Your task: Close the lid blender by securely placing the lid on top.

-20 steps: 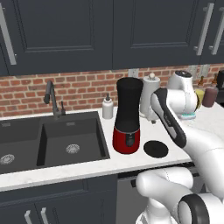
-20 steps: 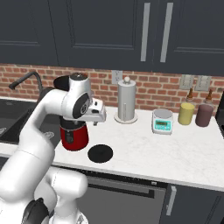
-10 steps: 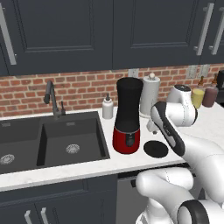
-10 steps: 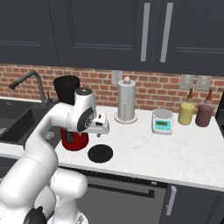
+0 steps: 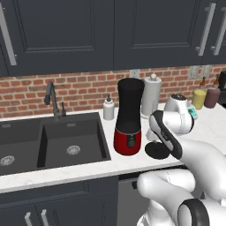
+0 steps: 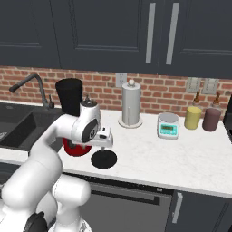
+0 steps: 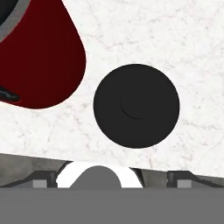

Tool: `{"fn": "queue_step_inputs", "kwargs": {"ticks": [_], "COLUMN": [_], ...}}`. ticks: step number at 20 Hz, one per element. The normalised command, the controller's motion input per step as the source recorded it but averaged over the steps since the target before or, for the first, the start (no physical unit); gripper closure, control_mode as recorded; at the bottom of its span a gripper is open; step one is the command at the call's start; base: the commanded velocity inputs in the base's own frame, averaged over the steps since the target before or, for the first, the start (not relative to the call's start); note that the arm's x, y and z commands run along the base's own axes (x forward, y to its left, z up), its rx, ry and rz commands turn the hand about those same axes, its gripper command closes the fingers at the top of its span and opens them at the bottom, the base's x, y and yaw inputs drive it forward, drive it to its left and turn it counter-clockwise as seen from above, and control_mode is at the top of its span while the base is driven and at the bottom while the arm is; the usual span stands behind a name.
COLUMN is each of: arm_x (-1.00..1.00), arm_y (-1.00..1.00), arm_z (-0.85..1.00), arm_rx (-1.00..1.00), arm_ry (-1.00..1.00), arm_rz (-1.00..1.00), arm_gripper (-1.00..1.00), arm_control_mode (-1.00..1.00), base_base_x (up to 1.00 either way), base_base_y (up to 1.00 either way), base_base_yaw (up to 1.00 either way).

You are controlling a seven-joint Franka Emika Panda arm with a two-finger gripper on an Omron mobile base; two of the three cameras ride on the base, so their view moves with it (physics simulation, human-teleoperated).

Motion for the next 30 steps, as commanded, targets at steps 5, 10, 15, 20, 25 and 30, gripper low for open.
{"fn": "queue_step_inputs", "kwargs": {"ticks": [5,10,15,20,25,30], "arm_x": [0.13,0.2,0.2,0.18,0.17,0.2], "arm_y": [-0.09,-0.14,-0.19,-0.12,-0.03,0.0], "arm_z": [-0.34,-0.31,-0.27,-0.27,-0.26,-0.23], "arm_rx": [0.0,0.0,0.0,0.0,0.0,0.0], "arm_ry": [0.05,0.02,0.0,0.0,0.0,0.0], "arm_rz": [0.0,0.0,0.0,0.0,0.0,0.0], "arm_gripper": [-1.0,-1.0,-1.0,-1.0,-1.0,-1.0], "arm_control_mode": [-1.0,-1.0,-1.0,-1.0,-1.0,-1.0], "base_base_x": [0.0,0.0,0.0,0.0,0.0,0.0], "base_base_y": [0.0,0.0,0.0,0.0,0.0,0.0], "base_base_yaw": [0.0,0.0,0.0,0.0,0.0,0.0]}}
